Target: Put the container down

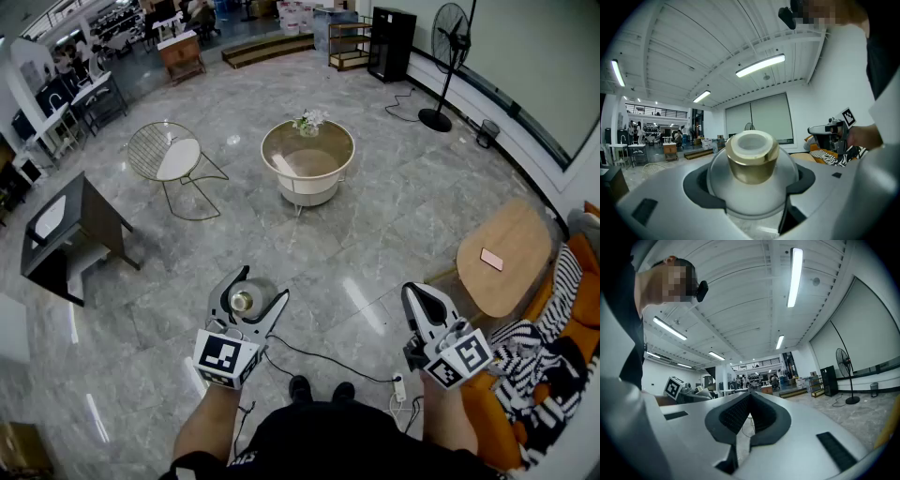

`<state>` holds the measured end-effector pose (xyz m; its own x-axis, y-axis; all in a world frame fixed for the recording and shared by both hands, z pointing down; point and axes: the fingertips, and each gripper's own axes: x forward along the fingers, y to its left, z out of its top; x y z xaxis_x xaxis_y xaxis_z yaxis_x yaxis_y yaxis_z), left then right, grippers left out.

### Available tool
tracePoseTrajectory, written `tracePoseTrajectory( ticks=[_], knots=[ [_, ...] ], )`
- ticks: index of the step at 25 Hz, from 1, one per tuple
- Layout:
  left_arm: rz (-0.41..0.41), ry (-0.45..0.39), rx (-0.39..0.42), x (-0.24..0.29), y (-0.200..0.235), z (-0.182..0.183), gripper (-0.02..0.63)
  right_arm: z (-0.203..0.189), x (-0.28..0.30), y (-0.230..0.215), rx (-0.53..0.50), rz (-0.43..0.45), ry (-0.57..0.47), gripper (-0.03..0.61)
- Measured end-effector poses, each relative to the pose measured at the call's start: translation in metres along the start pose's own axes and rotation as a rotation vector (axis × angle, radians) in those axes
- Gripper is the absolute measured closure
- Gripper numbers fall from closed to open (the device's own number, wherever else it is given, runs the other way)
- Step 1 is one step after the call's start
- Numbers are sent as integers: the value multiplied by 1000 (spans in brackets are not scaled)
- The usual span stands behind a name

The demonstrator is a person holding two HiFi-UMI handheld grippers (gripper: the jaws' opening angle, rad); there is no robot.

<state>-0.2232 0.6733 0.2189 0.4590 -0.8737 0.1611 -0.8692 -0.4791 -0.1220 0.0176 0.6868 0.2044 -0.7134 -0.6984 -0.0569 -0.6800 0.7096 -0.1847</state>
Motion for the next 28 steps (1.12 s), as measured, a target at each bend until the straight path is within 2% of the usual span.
tracePoseTrajectory(
  ticks=[5,11,15,19,24,28],
  knots=[
    [8,-25,-33,6,-34,22,272,17,-36,-8,-61,11,24,568],
    [-22,-14,-35,14,-75,28,272,22,-69,-28,-18,-8,-10,568],
    [-36,-17,-43,16,-93,32,272,27,-86,-27,-59,-23,-10,568],
    [-45,-25,-20,20,-112,40,272,34,-102,-21,-110,-1,1,566],
    [-32,-26,-9,18,-123,43,272,41,-117,-15,-114,35,8,565],
    [-29,-32,-29,18,-126,42,272,44,-120,-23,-115,14,4,565]
  ],
)
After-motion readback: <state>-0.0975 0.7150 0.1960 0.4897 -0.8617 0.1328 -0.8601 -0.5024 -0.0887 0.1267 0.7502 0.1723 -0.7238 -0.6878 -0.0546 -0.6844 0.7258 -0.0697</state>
